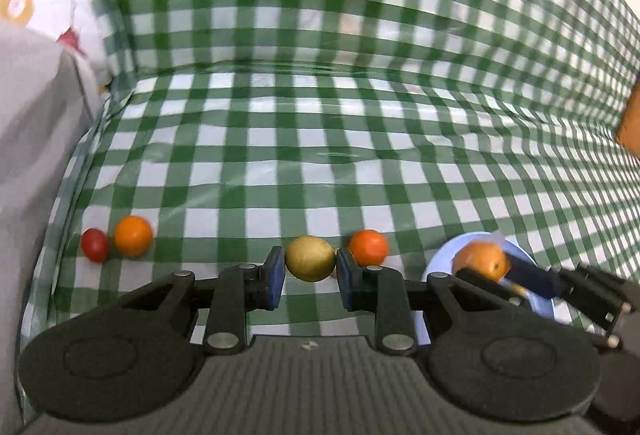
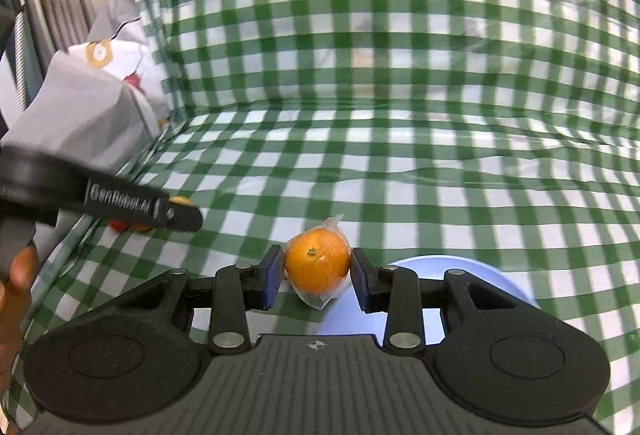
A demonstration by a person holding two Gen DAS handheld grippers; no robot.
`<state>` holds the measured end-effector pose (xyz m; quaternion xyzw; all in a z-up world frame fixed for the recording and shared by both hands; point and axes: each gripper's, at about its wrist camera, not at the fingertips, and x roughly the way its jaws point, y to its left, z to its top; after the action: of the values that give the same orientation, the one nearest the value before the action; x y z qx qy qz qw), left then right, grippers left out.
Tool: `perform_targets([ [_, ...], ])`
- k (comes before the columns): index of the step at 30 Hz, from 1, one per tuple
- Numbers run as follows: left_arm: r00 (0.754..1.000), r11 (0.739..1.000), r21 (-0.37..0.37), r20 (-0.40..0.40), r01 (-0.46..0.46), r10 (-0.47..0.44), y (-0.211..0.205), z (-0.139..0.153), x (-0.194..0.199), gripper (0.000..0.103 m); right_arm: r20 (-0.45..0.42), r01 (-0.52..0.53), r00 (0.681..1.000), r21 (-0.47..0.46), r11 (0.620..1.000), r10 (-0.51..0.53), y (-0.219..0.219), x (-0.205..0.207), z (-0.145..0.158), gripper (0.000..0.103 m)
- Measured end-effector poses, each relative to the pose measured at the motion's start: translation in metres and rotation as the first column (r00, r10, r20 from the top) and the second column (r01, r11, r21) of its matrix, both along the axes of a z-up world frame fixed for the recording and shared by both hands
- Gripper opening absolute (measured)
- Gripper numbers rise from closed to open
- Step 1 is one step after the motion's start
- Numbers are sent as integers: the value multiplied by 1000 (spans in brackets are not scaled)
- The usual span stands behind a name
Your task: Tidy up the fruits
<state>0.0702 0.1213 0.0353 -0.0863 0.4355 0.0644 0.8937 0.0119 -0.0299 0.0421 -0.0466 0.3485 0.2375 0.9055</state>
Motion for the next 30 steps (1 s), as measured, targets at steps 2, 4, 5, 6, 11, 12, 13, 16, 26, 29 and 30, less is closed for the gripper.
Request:
perform_targets([
  [2, 1000, 1000, 18, 10, 17, -17, -11, 0, 2, 30, 6, 24, 1000, 1, 1000, -24, -10, -1, 2, 38],
  [4, 999, 999, 32, 20, 28, -29, -21, 1, 4, 30, 13, 40, 999, 2, 999, -40, -21, 0, 4, 38],
  [5, 999, 999, 35, 26, 31, -32, -24, 2, 4, 30, 16, 48, 999, 0, 999, -48, -25, 0, 5, 38],
  [6, 999, 999, 36, 33, 33, -34, -27, 2, 5, 30, 20, 56, 998, -1, 998, -56, -30, 1, 6, 38],
  [11, 996, 999, 16, 70, 48, -49, -38, 6, 5, 30, 54, 134, 989, 3, 991, -134, -64, 11, 15, 38],
  [12, 995, 998, 12, 80, 56, -56, -41, 8, 5, 30, 57, 156, 986, 9, 988, -157, -72, 14, 17, 38],
  [13, 993, 998, 5, 95, 69, -69, -45, 10, 3, 30, 57, 180, 982, 14, 984, -180, -82, 17, 18, 38],
  [16, 986, 994, -10, 131, 111, -108, -56, 13, -1, 30, 37, 240, 970, 20, 971, -240, -105, 26, 18, 38],
  [26, 969, 974, -12, 96, 228, -226, -93, -5, -1, 30, -2, 238, 971, 0, 971, -238, -118, 27, 9, 38],
  [29, 966, 969, -13, 87, 246, -244, -99, -8, 0, 30, -2, 236, 972, -2, 972, -236, -117, 25, 8, 38],
  [30, 965, 968, -14, 85, 250, -248, -100, -9, -1, 30, -5, 234, 972, -2, 972, -234, -117, 26, 7, 38],
])
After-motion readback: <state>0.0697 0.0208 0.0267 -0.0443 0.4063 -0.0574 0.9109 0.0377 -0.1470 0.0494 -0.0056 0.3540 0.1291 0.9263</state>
